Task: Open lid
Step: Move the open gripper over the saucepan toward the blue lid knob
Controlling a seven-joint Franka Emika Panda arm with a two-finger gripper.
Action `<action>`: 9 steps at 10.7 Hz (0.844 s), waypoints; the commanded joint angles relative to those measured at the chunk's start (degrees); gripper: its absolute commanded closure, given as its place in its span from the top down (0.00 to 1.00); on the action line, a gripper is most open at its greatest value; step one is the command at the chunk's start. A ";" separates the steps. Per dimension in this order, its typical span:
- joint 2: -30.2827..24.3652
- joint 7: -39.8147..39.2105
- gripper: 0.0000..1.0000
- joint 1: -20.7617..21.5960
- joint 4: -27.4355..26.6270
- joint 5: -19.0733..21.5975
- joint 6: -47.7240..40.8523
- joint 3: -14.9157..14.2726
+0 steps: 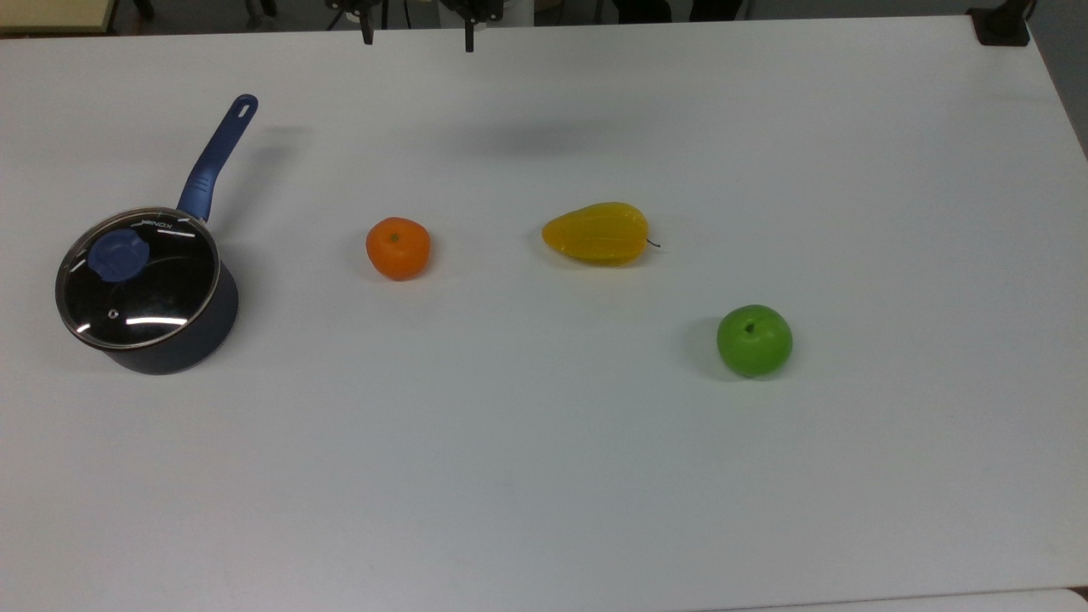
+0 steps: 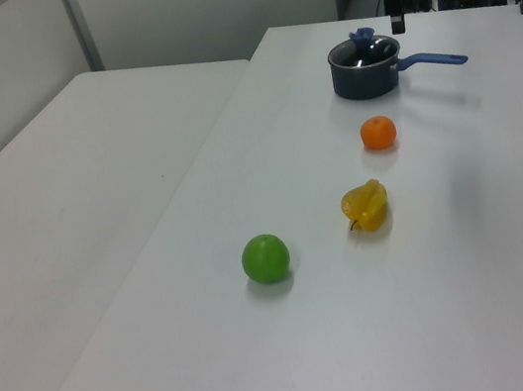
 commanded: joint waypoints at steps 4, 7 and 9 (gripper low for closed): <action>-0.88 -0.40 1.00 -1.00 -0.20 0.05 0.13 -0.76; -0.01 -1.01 1.00 -5.03 1.81 -0.73 0.57 -0.85; 2.01 -1.27 1.00 -11.52 3.92 0.13 3.27 -0.85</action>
